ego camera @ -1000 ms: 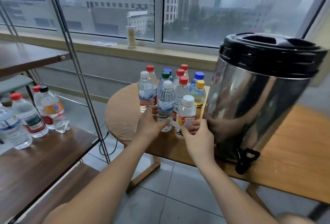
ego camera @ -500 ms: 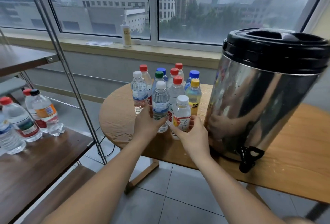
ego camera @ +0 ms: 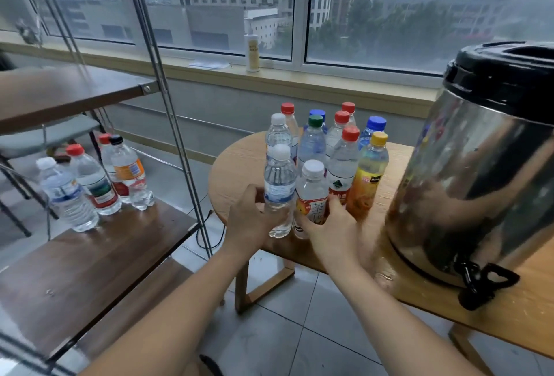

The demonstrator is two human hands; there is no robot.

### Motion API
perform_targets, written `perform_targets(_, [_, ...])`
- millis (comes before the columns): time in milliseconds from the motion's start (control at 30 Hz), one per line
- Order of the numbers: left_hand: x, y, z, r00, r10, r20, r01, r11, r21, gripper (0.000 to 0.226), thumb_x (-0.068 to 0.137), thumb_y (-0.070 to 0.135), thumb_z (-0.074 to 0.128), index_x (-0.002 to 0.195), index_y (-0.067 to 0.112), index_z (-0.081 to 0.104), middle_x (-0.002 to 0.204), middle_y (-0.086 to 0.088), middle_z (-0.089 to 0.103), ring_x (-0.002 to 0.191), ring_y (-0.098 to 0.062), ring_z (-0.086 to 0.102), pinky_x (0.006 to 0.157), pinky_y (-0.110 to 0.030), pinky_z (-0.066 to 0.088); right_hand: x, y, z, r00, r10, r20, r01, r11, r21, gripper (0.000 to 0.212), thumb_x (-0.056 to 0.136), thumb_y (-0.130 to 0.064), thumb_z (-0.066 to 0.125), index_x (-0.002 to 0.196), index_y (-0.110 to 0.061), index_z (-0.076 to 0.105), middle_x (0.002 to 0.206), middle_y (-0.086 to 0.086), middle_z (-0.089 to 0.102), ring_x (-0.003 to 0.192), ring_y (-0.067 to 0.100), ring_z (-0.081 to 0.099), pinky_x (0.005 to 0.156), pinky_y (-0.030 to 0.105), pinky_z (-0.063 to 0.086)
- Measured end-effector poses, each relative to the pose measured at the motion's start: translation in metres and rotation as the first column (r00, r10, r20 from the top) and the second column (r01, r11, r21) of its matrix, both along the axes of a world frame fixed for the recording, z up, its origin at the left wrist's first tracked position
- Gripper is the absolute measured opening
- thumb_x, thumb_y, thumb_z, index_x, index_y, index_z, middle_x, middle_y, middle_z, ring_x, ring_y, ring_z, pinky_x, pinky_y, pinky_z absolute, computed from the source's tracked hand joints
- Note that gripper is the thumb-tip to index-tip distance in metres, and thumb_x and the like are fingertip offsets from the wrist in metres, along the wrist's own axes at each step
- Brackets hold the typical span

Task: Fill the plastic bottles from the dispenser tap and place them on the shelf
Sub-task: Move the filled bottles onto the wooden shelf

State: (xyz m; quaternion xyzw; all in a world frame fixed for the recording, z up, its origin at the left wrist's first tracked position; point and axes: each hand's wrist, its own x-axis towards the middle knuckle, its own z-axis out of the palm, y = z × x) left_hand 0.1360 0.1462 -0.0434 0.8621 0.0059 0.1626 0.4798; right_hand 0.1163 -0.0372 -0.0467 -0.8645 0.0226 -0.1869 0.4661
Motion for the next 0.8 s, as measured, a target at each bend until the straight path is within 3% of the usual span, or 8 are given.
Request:
perform_targets(200, [-0.022, 0.072, -0.001, 0.993, 0.117, 0.027, -0.115, 0.992, -0.046, 0.056, 0.082, 0.055, 0.090, 0.126, 0.033, 0.065, 0.115, 0.021, 0.072, 0.102, 0.008, 0.066, 0.080, -0.021, 0.057, 0.013, 0.072, -0.001, 0.985, 0.172, -0.031, -0.172, 0.985, 0.014, 0.057, 0.081, -0.051, 0.091, 0.127, -0.033, 0.062, 0.122, -0.013, 0.073, 0.114, 0.012, 0.069, 0.095, 0.040, 0.062])
perform_targets(300, [-0.031, 0.113, -0.002, 0.981, 0.196, -0.003, -0.196, 0.977, -0.084, 0.055, 0.083, 0.047, 0.092, 0.127, 0.037, 0.060, 0.114, 0.028, 0.066, 0.104, 0.003, 0.064, 0.078, -0.017, 0.051, 0.022, 0.119, -0.006, 0.968, 0.249, -0.016, -0.249, 0.968, 0.023, 0.054, 0.081, -0.051, 0.091, 0.122, -0.032, 0.062, 0.115, -0.014, 0.074, 0.105, 0.010, 0.071, 0.088, 0.041, 0.064])
perform_targets(433, [-0.037, 0.169, -0.013, 0.948, 0.315, -0.034, -0.317, 0.938, -0.143, 0.062, 0.081, 0.045, 0.094, 0.131, 0.033, 0.060, 0.123, 0.021, 0.069, 0.107, 0.000, 0.067, 0.087, -0.028, 0.060, 0.034, 0.184, -0.006, 0.942, 0.334, 0.000, -0.334, 0.942, 0.026, 0.046, 0.082, -0.046, 0.091, 0.112, -0.029, 0.061, 0.105, -0.013, 0.071, 0.093, 0.010, 0.069, 0.081, 0.042, 0.063])
perform_targets(533, [-0.042, 0.207, -0.023, 0.916, 0.398, -0.046, -0.400, 0.902, -0.165, 0.058, 0.082, 0.037, 0.096, 0.128, 0.032, 0.060, 0.115, 0.025, 0.069, 0.096, 0.015, 0.065, 0.075, -0.010, 0.051, 0.043, 0.233, -0.012, 0.899, 0.439, -0.002, -0.439, 0.898, 0.032, 0.044, 0.084, -0.039, 0.090, 0.111, -0.035, 0.056, 0.106, -0.014, 0.069, 0.096, 0.011, 0.068, 0.081, 0.036, 0.061])
perform_targets(567, [-0.044, 0.218, -0.026, 0.898, 0.437, -0.045, -0.438, 0.884, -0.161, 0.057, 0.081, 0.036, 0.096, 0.126, 0.031, 0.062, 0.112, 0.024, 0.070, 0.095, 0.016, 0.065, 0.075, -0.010, 0.050, 0.045, 0.248, -0.016, 0.883, 0.468, -0.012, -0.468, 0.883, 0.026, 0.044, 0.085, -0.039, 0.090, 0.112, -0.035, 0.055, 0.107, -0.014, 0.068, 0.097, 0.011, 0.067, 0.081, 0.034, 0.060])
perform_targets(667, [-0.045, 0.255, -0.040, 0.826, 0.560, -0.062, -0.562, 0.814, -0.146, 0.058, 0.076, 0.045, 0.097, 0.123, 0.034, 0.065, 0.111, 0.017, 0.074, 0.096, 0.004, 0.068, 0.080, -0.028, 0.056, 0.057, 0.292, -0.029, 0.845, 0.534, -0.037, -0.534, 0.846, 0.009, 0.048, 0.085, -0.041, 0.090, 0.119, -0.031, 0.058, 0.113, -0.013, 0.067, 0.102, 0.010, 0.064, 0.085, 0.031, 0.058])
perform_targets(800, [-0.044, 0.292, -0.058, 0.760, 0.643, -0.096, -0.648, 0.739, -0.187, 0.053, 0.080, 0.031, 0.097, 0.118, 0.036, 0.062, 0.094, 0.025, 0.071, 0.083, 0.014, 0.070, 0.075, -0.024, 0.054, 0.075, 0.349, -0.046, 0.802, 0.594, -0.063, -0.597, 0.801, -0.041, 0.049, 0.086, -0.039, 0.087, 0.123, -0.021, 0.061, 0.116, -0.005, 0.061, 0.104, 0.013, 0.058, 0.082, 0.027, 0.045])
